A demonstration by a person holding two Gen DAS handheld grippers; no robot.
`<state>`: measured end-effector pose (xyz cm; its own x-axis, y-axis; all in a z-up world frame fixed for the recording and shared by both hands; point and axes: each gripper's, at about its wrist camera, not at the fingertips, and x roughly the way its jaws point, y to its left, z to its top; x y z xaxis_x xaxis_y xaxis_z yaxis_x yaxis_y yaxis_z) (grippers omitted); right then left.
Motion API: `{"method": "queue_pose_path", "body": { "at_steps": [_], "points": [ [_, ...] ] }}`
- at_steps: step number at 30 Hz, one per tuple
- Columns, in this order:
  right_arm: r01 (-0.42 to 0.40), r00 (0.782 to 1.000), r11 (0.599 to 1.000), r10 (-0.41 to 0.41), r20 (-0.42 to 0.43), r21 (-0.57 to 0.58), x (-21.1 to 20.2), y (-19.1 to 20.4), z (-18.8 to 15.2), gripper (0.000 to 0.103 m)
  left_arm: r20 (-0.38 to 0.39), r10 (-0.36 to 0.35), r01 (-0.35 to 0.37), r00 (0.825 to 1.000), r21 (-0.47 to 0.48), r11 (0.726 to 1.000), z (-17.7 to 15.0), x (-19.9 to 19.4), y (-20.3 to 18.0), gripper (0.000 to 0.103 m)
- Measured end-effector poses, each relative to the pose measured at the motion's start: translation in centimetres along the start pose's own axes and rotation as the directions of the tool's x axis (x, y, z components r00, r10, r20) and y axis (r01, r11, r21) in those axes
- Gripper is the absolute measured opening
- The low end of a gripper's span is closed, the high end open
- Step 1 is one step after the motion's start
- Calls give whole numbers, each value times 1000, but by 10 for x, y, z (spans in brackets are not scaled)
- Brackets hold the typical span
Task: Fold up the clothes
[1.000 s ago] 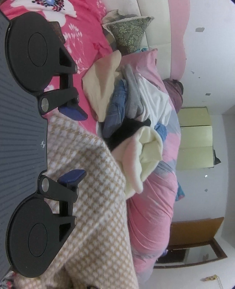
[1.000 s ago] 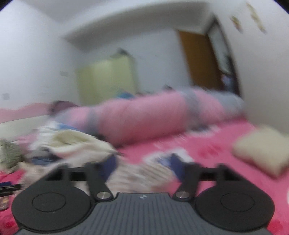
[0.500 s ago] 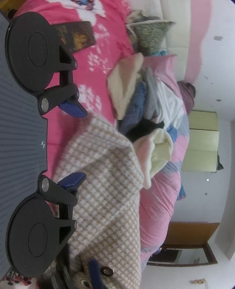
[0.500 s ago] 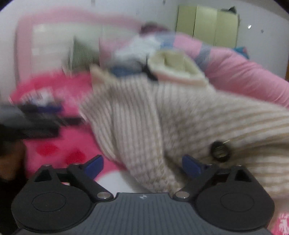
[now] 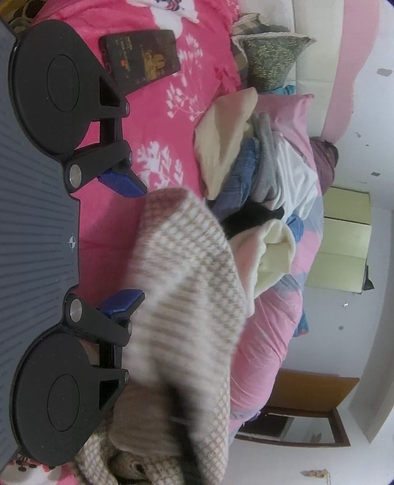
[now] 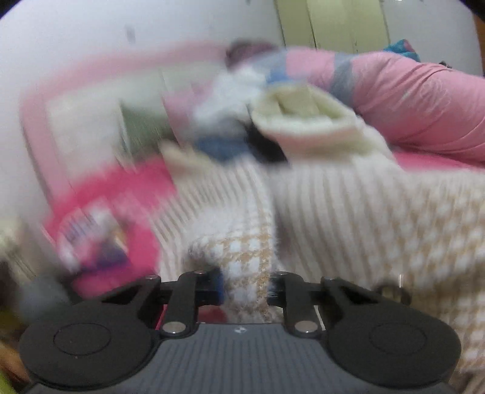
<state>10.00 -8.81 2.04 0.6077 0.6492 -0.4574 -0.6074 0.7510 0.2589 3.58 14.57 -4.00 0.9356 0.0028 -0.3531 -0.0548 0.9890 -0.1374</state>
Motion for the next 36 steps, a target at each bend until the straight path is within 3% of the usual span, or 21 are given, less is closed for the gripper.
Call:
{"method": "queue_pose_path", "body": {
  "at_steps": [2, 7, 11, 14, 15, 17, 20, 22, 24, 29, 31, 32, 35, 36],
  "points": [
    [-53, 996, 998, 50, 77, 43, -16, -3, 18, 19, 3, -9, 9, 1000, 5, 1000, 0, -2, -2, 67],
    [-53, 962, 983, 3, 273, 177, -61, -42, 55, 18, 9, -34, 33, 999, 44, 998, 3, -8, -12, 68],
    [-72, 908, 957, -53, 416, 280, -98, -73, 84, 18, 20, -59, 58, 998, 83, 995, 6, -13, -21, 71],
    [-90, 853, 930, -113, 510, 355, -127, -98, 104, 17, 24, -80, 77, 997, 107, 991, 5, -14, -28, 77],
    [-68, 831, 917, -166, 531, 393, -140, -113, 101, 17, 22, -84, 81, 996, 114, 990, 4, -13, -30, 77],
    [-29, 782, 882, -273, 561, 470, -167, -143, 93, 17, 11, -96, 94, 995, 131, 987, 4, -11, -36, 77],
    [20, 713, 796, -435, 549, 605, -206, -191, 56, 15, -1, -115, 113, 993, 155, 981, 2, -9, -46, 77],
    [42, 662, 723, -537, 523, 689, -232, -222, 31, 15, -9, -125, 125, 992, 168, 978, 0, -7, -52, 77],
    [57, 627, 631, -626, 464, 774, -251, -250, -9, 15, -25, -136, 138, 990, 177, 974, -2, -3, -59, 78],
    [203, 641, 406, -743, 192, 891, -254, -299, -106, 14, -71, -167, 177, 983, 177, 968, -4, 9, -76, 78],
    [239, 693, 337, -716, 83, 911, -249, -310, -140, 14, -82, -189, 201, 979, 183, 962, -5, 13, -84, 78],
    [244, 719, 313, -694, 45, 918, -249, -313, -153, 14, -86, -201, 214, 976, 190, 958, -5, 15, -89, 78],
    [199, 802, 310, -597, 27, 930, -253, -311, -176, 15, -97, -235, 251, 967, 212, 945, -6, 21, -103, 78],
    [187, 810, 334, -584, 47, 924, -259, -304, -175, 16, -101, -246, 263, 964, 220, 940, -6, 23, -108, 78]
  ]
}}
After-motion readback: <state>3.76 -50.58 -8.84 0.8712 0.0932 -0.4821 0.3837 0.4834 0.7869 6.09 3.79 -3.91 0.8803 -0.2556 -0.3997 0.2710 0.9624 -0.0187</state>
